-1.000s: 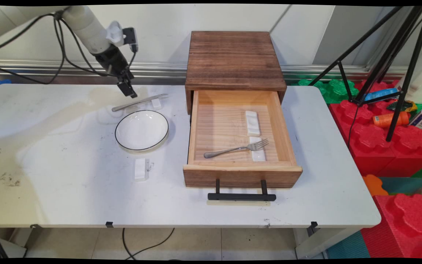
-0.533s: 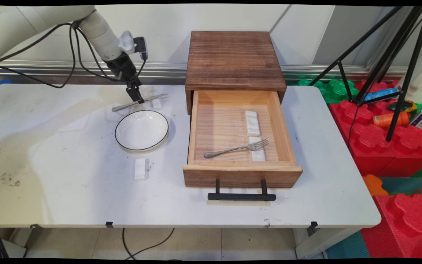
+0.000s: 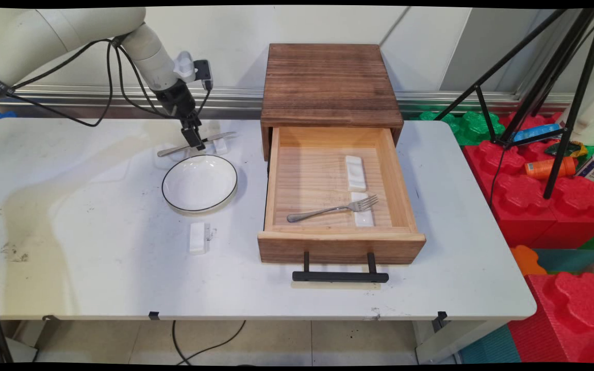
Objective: Pick up the knife from the left of the white plate, then place the picked object into the drawer
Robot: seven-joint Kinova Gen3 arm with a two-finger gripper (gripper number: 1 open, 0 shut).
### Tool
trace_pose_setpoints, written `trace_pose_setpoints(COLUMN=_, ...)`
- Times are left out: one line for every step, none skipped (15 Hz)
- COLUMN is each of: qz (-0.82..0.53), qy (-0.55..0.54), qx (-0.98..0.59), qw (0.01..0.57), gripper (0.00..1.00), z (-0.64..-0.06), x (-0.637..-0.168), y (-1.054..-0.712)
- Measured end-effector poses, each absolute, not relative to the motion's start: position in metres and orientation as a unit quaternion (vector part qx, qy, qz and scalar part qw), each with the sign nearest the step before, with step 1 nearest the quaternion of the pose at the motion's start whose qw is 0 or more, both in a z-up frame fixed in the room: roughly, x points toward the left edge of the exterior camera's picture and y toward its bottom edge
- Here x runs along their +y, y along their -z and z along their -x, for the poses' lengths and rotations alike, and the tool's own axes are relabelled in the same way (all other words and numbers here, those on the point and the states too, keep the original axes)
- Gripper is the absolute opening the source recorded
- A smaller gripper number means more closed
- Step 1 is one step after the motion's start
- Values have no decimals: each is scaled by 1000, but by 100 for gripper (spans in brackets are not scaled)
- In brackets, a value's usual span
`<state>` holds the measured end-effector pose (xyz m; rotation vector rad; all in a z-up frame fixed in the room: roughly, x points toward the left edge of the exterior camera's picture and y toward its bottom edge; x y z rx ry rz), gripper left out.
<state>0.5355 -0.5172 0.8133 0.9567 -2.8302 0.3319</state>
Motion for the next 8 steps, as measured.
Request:
trace_pose_setpoints(qz=-318, qy=-108, qx=-939, qw=68, gripper=100, z=-535, x=-518, y=-811)
trace_pose_setpoints(qz=-319, qy=-106, qx=-939, qw=67, gripper=100, z=-535, x=-519, y=-810)
trace_pose_setpoints(qz=-320, qy=-104, qx=-939, qw=67, gripper=0, z=-536, x=-519, y=-809)
trace_pose_setpoints(qz=-320, qy=-103, qx=-939, qw=67, gripper=0, z=-536, x=-520, y=-808)
trace_pose_setpoints(qz=-319, qy=-102, qx=-940, qw=67, gripper=0, z=-536, x=-520, y=-807)
trace_pose_setpoints(qz=-318, qy=-101, qx=-940, qw=67, gripper=0, z=-536, x=-520, y=-806)
trace_pose_setpoints(qz=-317, qy=-100, qx=-941, qw=68, gripper=0, z=-536, x=-520, y=-806)
trace_pose_setpoints(qz=-317, qy=-100, qx=-941, qw=68, gripper=0, z=-536, x=-519, y=-805)
